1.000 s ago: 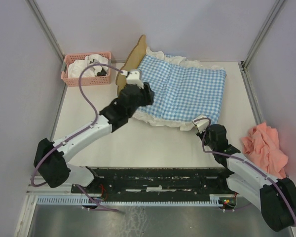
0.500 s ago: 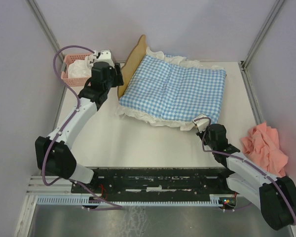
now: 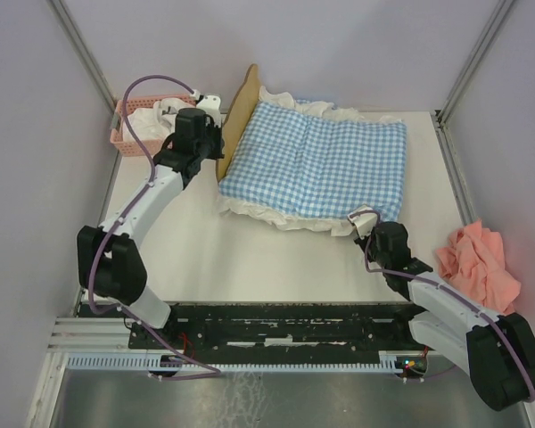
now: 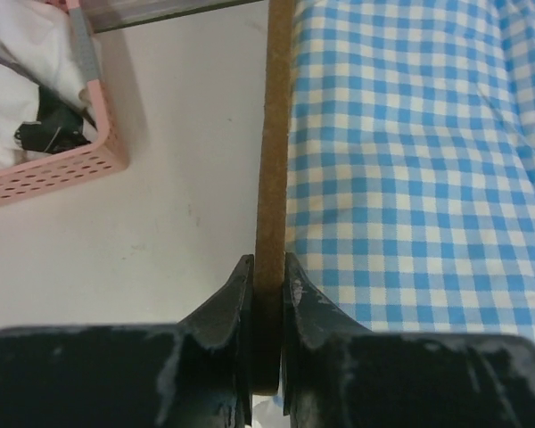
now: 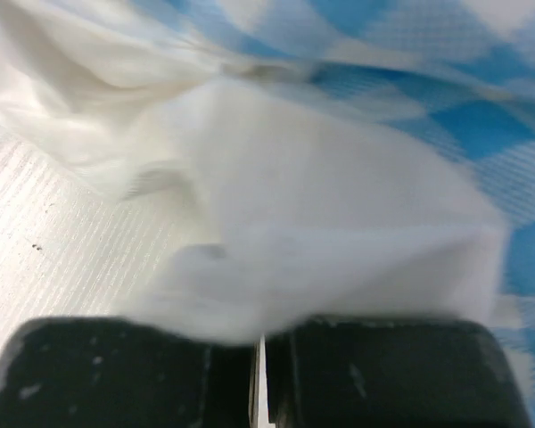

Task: Set up the pet bed
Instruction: Tie the ropes to the bed frame.

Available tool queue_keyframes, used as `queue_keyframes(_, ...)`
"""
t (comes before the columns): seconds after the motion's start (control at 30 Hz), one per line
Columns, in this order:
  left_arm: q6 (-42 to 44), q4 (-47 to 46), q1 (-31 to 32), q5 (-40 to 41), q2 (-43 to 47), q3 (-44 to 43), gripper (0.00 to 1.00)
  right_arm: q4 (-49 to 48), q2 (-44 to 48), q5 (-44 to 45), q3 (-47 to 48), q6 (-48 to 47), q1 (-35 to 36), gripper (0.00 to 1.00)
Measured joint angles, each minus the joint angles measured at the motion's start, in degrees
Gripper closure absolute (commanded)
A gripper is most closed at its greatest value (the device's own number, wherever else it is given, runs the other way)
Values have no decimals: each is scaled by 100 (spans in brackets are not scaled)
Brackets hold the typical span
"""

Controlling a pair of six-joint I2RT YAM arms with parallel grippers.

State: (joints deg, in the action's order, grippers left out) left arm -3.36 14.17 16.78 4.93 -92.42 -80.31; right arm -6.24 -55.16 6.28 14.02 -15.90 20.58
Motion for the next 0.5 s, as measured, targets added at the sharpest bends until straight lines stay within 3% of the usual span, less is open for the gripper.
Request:
queue_keyframes(0.23,267,94,-109,-326,774,715,97,225,33,-350,186,-20,-9,98)
queue_keyframes(0.5,739,514,-907,-857,1106,763,97,476,-273,-1309,428,-136,-7,98)
